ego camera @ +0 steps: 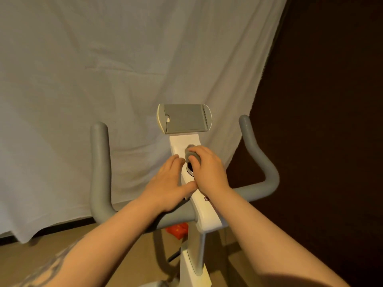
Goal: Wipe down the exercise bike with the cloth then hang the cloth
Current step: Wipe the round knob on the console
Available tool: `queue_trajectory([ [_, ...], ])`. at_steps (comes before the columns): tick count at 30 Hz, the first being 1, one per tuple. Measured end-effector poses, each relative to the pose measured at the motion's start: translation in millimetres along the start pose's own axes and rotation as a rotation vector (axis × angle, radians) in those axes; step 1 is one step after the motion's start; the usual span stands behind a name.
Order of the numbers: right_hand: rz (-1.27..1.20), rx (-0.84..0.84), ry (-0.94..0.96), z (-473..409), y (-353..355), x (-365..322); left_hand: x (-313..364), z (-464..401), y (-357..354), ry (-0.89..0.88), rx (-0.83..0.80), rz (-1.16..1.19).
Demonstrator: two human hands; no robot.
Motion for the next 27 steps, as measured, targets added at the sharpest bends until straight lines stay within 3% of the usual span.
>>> queue_trajectory([
  [3,-0.078,-0.102,0.097,20,12,4,-3,0,-2,0.001,-0.011,0.016],
  [8,0.010,-0.004,-0.112,-1,14,20,-5,-3,-7,0.019,-0.005,-0.088],
  [12,-0.106,-0.076,0.036,17,16,17,-5,-3,-8,-0.004,-0.012,-0.032],
  [17,0.080,-0.019,-0.078,-2,4,9,-4,-5,-7,-0.003,-0.002,-0.032],
  [21,-0.193,-0.132,0.040,21,12,8,-5,-4,-7,-0.064,0.022,0.003],
  [27,-0.075,-0.008,-0.092,8,10,14,-13,-5,-11,-0.015,-0.002,-0.034],
])
Point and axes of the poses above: each hand's wrist, its own z-axis away from the middle knuckle, its own y-axis out of the back of the hand, x = y × z, the point moved 6 cm from there along -z, towards the middle knuckle, and after that the axes turned 2 degrees about -y, right-handed, at the moved point
